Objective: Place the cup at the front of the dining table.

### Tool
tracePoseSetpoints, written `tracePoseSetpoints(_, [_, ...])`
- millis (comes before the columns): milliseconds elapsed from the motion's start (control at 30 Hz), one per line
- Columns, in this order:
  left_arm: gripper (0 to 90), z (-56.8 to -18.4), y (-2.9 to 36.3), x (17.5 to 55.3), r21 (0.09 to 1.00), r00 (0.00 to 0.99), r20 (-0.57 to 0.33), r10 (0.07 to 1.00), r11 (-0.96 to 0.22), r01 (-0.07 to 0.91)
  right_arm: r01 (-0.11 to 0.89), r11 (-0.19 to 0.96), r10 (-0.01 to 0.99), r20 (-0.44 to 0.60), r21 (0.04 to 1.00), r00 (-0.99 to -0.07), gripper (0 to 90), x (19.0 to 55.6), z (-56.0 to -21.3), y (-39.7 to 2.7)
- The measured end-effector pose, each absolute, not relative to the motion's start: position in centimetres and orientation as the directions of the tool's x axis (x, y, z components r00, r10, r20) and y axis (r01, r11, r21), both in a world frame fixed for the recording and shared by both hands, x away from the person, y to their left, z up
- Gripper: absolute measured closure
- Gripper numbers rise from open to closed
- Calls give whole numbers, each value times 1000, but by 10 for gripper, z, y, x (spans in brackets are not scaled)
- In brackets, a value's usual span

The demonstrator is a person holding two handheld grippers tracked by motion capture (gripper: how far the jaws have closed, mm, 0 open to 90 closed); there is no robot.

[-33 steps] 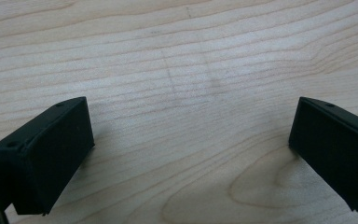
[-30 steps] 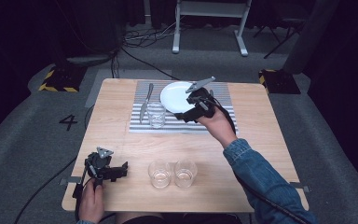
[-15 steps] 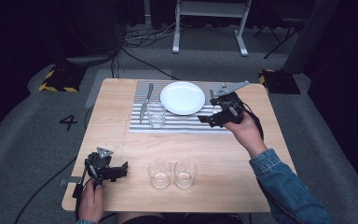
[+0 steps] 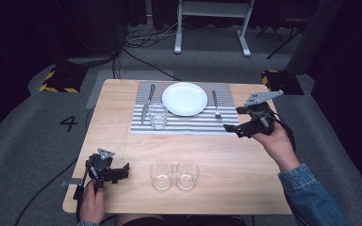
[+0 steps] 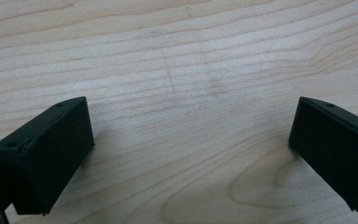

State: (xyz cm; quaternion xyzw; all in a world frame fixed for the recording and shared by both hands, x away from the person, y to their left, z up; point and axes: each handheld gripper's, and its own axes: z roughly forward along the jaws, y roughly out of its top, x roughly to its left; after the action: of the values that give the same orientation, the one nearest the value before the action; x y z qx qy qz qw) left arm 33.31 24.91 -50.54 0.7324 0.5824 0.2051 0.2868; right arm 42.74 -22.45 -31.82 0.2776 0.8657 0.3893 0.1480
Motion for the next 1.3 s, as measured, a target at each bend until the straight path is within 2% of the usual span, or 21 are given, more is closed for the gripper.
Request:
tracePoseSetpoints(500, [0,-505,249,333,659,237,-34,971,-156,736,482,468,707,13,740,-707,151,397,-359,-295])
tracePoseSetpoints(633, [0,-505,249,333,659,237,-33,971,-157,735,491,470,738,-22,733,-674,151,392,-369,-309])
tracePoseSetpoints(1100, [0,-505,249,333,659,237,-33,971,-157,735,582,448,757,58,678,-651,152,380,-423,-338])
tracePoseSetpoints(1300, [0,-505,249,333,659,237,-32,971,-158,735,585,453,763,47,673,-645,154,376,-442,-343])
